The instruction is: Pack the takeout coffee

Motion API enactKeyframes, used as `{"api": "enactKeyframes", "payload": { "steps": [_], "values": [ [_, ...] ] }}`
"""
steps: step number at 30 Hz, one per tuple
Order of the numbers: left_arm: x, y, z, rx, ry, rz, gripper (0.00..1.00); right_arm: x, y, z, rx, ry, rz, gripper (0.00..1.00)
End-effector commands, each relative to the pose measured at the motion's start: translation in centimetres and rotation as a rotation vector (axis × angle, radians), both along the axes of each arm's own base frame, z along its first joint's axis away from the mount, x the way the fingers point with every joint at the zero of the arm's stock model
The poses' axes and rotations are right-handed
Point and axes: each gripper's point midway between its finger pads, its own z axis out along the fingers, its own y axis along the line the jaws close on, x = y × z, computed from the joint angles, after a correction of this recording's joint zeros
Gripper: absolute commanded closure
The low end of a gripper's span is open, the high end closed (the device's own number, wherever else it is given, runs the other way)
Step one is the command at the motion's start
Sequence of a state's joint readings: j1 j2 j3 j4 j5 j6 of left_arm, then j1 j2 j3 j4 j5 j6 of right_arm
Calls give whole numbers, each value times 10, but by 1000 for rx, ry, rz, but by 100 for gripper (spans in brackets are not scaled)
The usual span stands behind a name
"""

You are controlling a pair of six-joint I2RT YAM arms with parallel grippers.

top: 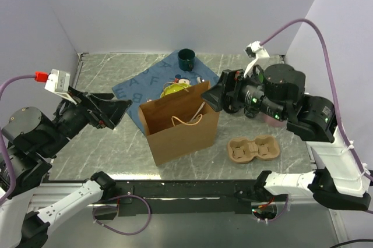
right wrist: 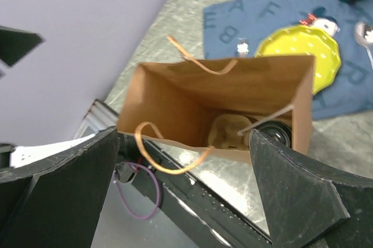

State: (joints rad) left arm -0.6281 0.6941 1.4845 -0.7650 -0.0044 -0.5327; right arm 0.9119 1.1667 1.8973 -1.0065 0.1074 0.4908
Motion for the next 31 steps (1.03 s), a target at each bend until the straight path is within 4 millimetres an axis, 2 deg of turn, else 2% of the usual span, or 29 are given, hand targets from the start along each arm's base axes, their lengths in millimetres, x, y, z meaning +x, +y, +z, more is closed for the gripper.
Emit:
{"api": "enactKeyframes", "payload": {
  "steps": [1, 6, 10, 31],
  "values": [
    [-4, -4, 15, -24, -67, -32, 3, 10, -13, 3, 61, -48, -96, 0],
    [-5, -4, 17, -32, -71, -38, 3, 11, -16, 8, 60, -66, -104, 0],
    [-8, -1, 21, -34, -77, -32, 3, 13, -22, 3, 40, -64, -130, 0],
    [-14, 4, 24, -64, -66, -28, 3, 10, -20, -2, 45, -29, -121, 0]
  ]
}}
